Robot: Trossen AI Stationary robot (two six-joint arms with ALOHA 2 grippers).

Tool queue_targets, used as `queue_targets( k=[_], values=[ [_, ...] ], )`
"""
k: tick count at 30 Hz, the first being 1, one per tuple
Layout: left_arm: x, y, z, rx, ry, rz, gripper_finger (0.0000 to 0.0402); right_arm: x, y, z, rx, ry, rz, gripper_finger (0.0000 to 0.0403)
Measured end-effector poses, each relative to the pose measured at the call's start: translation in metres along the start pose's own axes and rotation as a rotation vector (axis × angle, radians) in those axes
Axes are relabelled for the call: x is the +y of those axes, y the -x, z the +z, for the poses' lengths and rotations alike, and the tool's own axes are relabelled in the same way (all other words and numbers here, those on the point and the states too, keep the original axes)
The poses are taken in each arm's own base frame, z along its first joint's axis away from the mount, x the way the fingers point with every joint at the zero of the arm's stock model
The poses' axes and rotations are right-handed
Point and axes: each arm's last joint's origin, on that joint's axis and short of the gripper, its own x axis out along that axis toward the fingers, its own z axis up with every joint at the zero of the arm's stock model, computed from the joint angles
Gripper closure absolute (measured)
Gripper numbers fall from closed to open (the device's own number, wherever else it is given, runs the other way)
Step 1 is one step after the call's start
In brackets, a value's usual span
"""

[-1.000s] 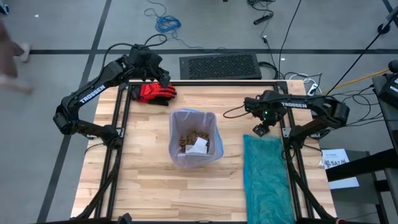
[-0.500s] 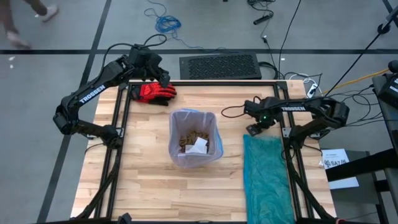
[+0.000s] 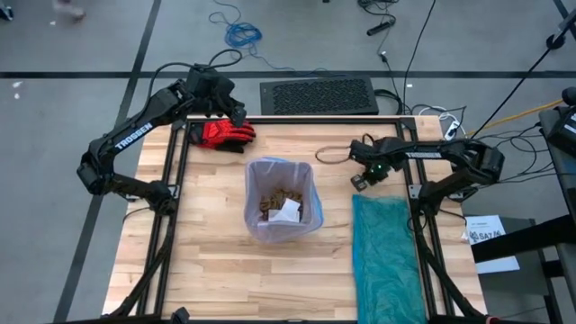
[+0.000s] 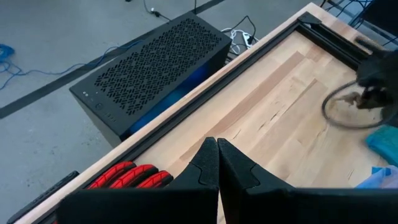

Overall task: Place trash/remove bag and relplace
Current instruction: Put the brown napkin into the trash bin

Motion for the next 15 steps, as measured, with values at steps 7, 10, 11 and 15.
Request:
queue_targets(
  k=[7,10,11,15],
  values=[
    [0.005,0.000,0.000,-0.002,0.017,0.039,0.0401,0.028,0.102,0.021,-0.257,0.225,0.315,0.0399],
    [0.008,0.001,0.001,-0.004,0.041,0.047,0.0401,0.042,0.158,0.023,-0.426,0.331,0.415,0.0401],
    [0.009,0.001,0.001,-0.005,0.051,0.048,0.0401,0.046,0.177,0.023,-0.484,0.364,0.445,0.0401],
    [0.011,0.000,0.000,0.009,0.061,0.025,0.0401,0.067,0.234,0.021,-0.658,0.494,0.544,0.0402]
  ],
)
